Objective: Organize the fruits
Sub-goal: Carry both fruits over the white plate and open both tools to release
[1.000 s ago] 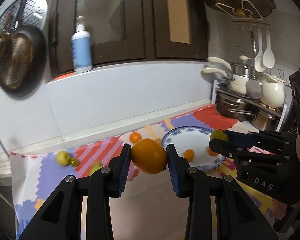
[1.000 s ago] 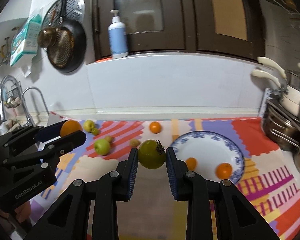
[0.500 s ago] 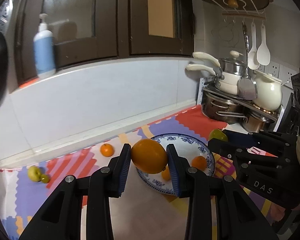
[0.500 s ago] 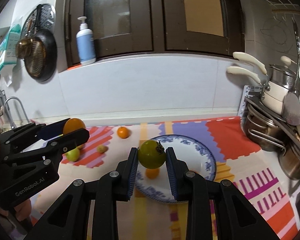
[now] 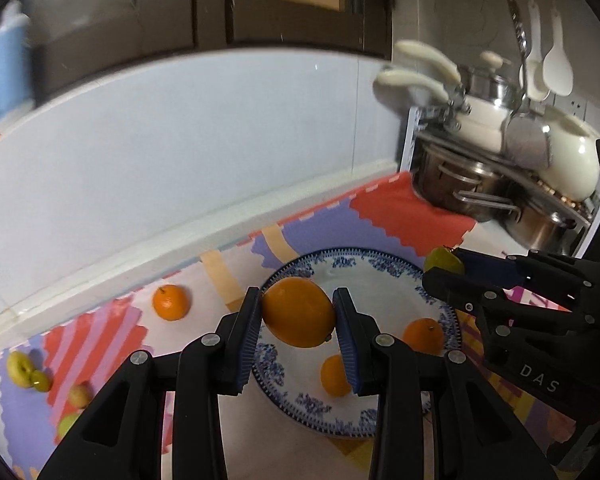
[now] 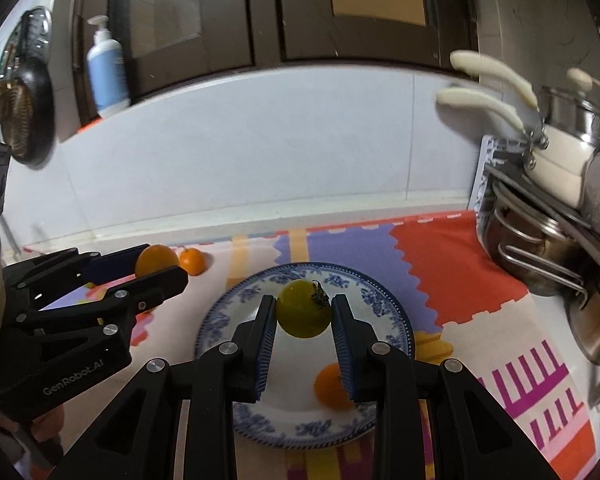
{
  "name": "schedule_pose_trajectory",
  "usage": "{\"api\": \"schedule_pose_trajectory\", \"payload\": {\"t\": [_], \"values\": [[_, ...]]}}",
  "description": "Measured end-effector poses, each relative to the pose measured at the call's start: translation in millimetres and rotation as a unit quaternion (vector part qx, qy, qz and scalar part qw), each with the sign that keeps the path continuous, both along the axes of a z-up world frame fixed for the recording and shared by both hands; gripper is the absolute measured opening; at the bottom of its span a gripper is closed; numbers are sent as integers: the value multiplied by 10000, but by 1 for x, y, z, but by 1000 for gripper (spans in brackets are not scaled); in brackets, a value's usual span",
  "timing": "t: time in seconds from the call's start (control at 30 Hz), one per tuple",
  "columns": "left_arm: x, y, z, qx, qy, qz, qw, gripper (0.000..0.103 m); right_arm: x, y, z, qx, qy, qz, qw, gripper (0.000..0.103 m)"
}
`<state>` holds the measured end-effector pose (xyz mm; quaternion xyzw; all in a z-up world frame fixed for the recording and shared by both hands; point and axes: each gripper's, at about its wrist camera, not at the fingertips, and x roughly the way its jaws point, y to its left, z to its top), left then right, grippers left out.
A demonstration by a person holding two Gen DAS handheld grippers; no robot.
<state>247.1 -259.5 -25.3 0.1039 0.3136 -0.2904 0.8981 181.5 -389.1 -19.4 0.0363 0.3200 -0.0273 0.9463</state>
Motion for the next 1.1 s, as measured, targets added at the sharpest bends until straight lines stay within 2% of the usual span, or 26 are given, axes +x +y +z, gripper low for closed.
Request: {"api": "schedule_pose_trajectory", "payload": {"t": [0.23,0.63,0.83,0.97,1.1], "values": [[33,-23,-31,176,462,-177,9986,36,28,-20,-29,172,360,-73,9992,29],[62,-45,-67,497,942,-339,9937,36,55,-30,-65,323,841,-92,9959,29],[67,-47,-77,554,1114,-320,9917,36,63,-33,-76,459,1049,-121,9933,29],[66,-48,-76,574,1077,-330,9920,37,63,-34,-79,479,1088,-132,9928,29],[63,-44,-70,561,1013,-276,9929,45,62,-34,-79,506,1126,-159,9922,34]]}}
